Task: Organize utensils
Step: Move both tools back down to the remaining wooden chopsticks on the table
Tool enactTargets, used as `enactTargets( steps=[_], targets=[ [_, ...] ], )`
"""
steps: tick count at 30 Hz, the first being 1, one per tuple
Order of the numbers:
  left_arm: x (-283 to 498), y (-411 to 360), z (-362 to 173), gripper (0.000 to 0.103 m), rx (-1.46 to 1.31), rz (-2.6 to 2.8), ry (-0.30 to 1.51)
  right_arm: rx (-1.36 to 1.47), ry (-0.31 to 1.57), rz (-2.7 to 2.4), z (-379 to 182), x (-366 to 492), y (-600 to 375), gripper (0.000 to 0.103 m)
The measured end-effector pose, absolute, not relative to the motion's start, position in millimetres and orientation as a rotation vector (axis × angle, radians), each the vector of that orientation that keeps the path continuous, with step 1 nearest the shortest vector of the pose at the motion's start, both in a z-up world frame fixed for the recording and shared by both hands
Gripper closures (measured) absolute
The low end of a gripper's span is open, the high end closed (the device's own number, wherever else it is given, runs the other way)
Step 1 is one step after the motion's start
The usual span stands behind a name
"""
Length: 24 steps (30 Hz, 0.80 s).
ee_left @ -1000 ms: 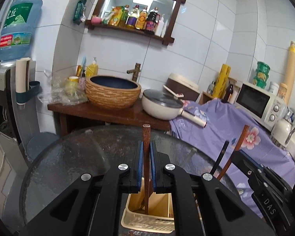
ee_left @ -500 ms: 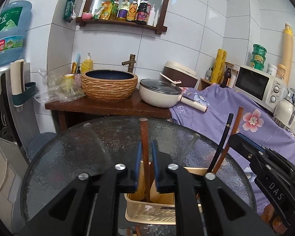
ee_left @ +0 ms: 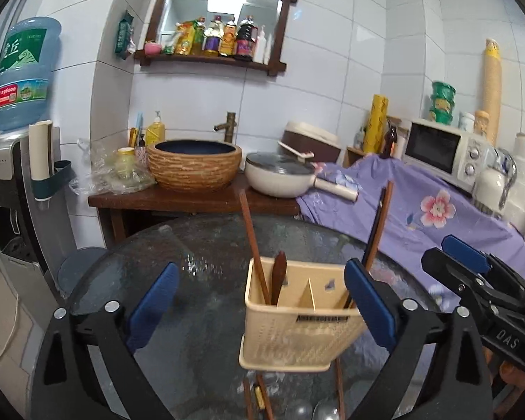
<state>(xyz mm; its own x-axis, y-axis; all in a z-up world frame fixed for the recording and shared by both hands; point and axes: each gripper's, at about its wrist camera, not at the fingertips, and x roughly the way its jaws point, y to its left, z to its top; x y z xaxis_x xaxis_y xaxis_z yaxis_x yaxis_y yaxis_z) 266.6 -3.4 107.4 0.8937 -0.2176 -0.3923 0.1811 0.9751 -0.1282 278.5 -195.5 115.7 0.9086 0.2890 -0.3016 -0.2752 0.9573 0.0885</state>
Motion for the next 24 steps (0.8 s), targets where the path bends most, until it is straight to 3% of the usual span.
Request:
enactTargets(
  steps=[10, 13, 15, 24],
  targets=[
    [248, 11, 38, 0.007, 0.003, -0.180, 0.612, 0.041, 0.573, 0.235, 49, 270, -201, 0.030],
    [250, 16, 14, 0.021, -0.008, -0.182, 0.693, 0.065, 0.642, 0.206, 23, 270, -210, 0.031],
    [250, 17, 1, 0.030, -0.011, -0.182, 0.734, 0.086, 0.698, 0.207, 7, 271, -215, 0.037],
    [241, 8, -38, 0.050, 0.006, -0.244, 0.849, 0.094, 0.799, 0.206, -32, 268, -215, 0.037]
  ],
)
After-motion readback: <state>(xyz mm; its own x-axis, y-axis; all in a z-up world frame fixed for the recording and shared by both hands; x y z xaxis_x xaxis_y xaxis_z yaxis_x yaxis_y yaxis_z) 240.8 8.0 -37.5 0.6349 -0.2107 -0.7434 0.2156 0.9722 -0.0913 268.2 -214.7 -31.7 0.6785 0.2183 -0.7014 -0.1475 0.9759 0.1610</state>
